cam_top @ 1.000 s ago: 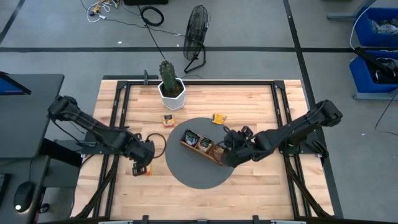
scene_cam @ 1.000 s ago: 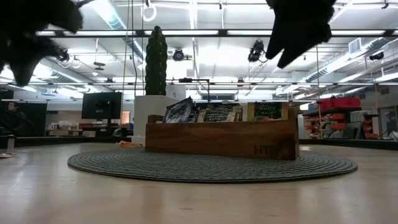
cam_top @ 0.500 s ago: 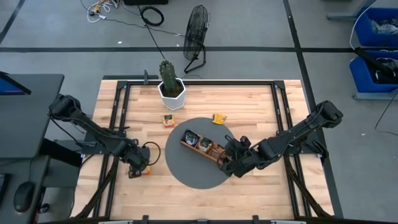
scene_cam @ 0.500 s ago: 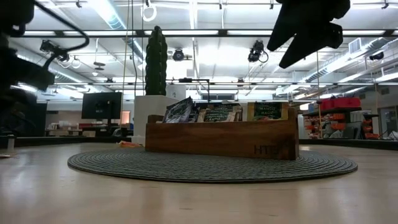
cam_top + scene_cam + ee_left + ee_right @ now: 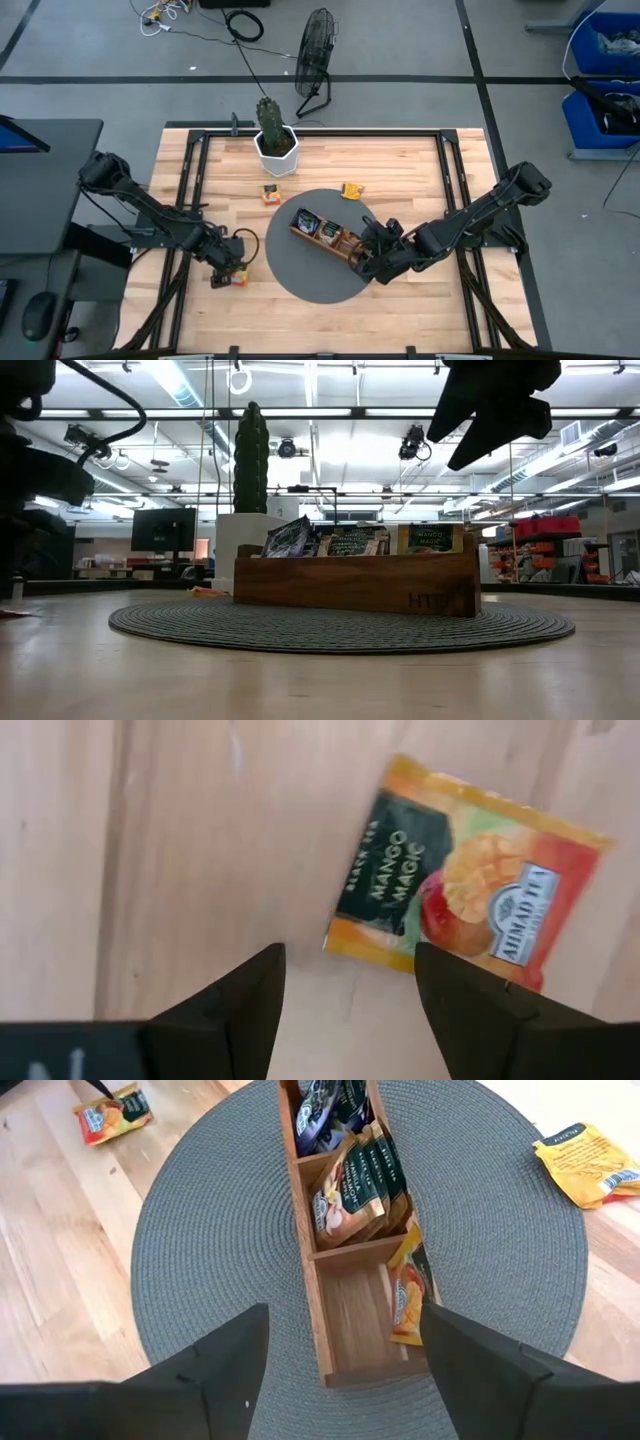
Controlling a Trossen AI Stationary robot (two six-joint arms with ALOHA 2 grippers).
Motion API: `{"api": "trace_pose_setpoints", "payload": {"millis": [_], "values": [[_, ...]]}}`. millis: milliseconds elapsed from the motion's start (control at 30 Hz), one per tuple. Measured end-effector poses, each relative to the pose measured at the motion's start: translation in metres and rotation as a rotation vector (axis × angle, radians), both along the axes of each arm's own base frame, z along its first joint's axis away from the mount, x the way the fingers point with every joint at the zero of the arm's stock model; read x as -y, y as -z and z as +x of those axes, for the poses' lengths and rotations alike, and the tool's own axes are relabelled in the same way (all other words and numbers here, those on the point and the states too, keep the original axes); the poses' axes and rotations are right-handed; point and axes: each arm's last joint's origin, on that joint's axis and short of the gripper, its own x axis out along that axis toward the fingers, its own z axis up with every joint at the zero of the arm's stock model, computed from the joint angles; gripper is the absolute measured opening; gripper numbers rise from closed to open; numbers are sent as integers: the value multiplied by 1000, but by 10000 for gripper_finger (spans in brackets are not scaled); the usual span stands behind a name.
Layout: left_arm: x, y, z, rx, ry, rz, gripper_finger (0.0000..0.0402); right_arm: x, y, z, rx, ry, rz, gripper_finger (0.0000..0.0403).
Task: Pick & Place Tea
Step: Put the orange tea bag into the right section of the wooden organizer
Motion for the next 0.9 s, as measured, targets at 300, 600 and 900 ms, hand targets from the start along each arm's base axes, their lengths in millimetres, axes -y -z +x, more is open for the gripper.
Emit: {"api": "trace_pose_setpoints", "payload": {"millis": [300, 600, 900], "values": [[6, -14, 9, 45, 33, -21, 227, 0, 0, 0, 4, 14, 12, 268], [7, -17, 12, 80, 126, 16, 227, 0, 0, 0, 0, 8, 15, 268], [8, -14, 13, 82, 148, 29, 227, 0, 0, 0, 0, 8, 15, 268]]}}
